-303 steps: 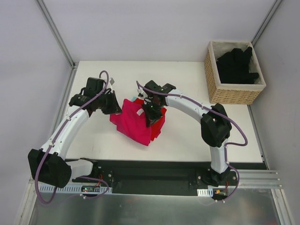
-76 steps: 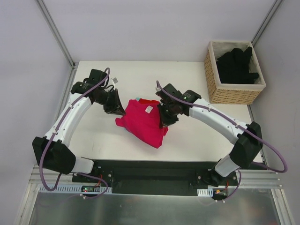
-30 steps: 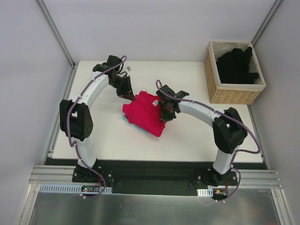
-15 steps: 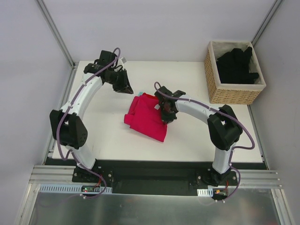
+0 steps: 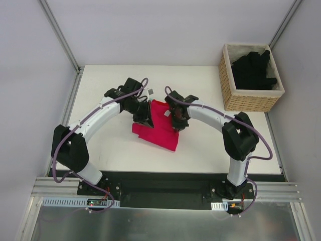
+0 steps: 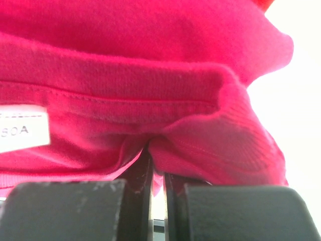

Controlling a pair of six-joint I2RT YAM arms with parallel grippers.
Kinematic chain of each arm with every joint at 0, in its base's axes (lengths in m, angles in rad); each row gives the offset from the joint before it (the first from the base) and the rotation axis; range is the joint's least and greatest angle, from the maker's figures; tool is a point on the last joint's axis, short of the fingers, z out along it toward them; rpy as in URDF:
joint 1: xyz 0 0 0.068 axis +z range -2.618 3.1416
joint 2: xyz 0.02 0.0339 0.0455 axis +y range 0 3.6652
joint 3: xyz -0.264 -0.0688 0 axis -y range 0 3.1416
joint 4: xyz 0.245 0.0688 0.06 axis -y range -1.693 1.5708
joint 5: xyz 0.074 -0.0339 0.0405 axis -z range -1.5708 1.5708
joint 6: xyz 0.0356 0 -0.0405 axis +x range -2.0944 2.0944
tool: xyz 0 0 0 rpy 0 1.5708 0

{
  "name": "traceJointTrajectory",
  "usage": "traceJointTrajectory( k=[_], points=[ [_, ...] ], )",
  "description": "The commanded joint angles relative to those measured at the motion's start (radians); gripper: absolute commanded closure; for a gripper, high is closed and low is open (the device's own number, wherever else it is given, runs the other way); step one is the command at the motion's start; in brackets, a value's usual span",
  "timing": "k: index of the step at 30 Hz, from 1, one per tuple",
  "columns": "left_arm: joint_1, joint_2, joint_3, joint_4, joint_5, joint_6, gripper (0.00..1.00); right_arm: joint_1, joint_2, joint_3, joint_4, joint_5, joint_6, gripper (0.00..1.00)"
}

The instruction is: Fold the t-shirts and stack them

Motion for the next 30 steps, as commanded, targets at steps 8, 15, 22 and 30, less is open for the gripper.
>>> traceJointTrajectory(
  k=[8,15,22,30],
  points=[
    [0.012,0.249,0.104,0.139,-0.016,0.082,1.0,0.002,-0.197,-0.023,-0.011,0.174,0.031,0.98],
    [0.019,0.395,0.187,0.159,-0.047,0.076,1.0,0.0,-0.303,-0.077,-0.037,0.207,0.023,0.63],
    [0.114,0.432,0.23,0.16,-0.03,0.036,1.0,0.0,-0.374,-0.113,-0.101,0.215,-0.004,0.43],
    [0.158,0.482,0.253,0.159,-0.007,0.042,1.0,0.0,-0.357,-0.098,-0.128,0.146,-0.01,0.42]
  ],
)
